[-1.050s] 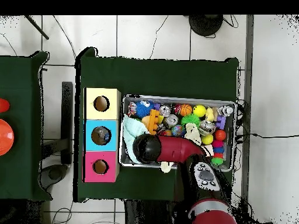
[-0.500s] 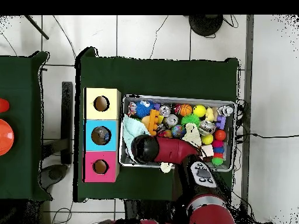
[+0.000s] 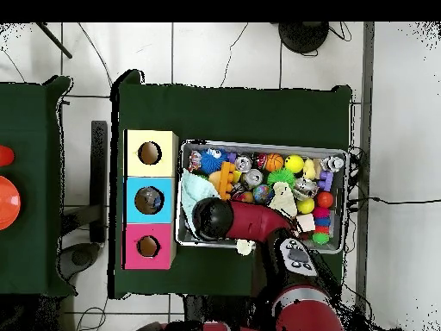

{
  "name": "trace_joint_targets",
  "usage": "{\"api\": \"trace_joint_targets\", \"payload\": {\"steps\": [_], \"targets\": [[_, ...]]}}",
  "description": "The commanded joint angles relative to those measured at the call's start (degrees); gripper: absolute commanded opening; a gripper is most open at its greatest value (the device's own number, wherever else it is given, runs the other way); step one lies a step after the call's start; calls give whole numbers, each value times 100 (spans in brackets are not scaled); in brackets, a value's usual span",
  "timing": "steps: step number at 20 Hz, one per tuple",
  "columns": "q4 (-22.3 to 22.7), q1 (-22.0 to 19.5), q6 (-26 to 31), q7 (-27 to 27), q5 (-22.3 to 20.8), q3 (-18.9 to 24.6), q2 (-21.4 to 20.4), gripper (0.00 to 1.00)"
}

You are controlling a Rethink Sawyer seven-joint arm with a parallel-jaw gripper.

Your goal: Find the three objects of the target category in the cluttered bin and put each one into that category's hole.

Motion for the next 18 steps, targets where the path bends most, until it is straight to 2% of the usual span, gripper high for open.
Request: {"api": "trace_joint_targets", "payload": {"steps": [1,5,6,10,14,18], "targets": [[22,-89,-443,641,121,559,1255,100],[80,-296,-578,439,102,880,1437,100],[108,-323,-620,431,83,922,1442,0],[31,-127,-517,639,118,692,1394,0],[48,-218,-481,602,136,724,1351,0],[16,-181,-13,563,111,521,967,0]]}}
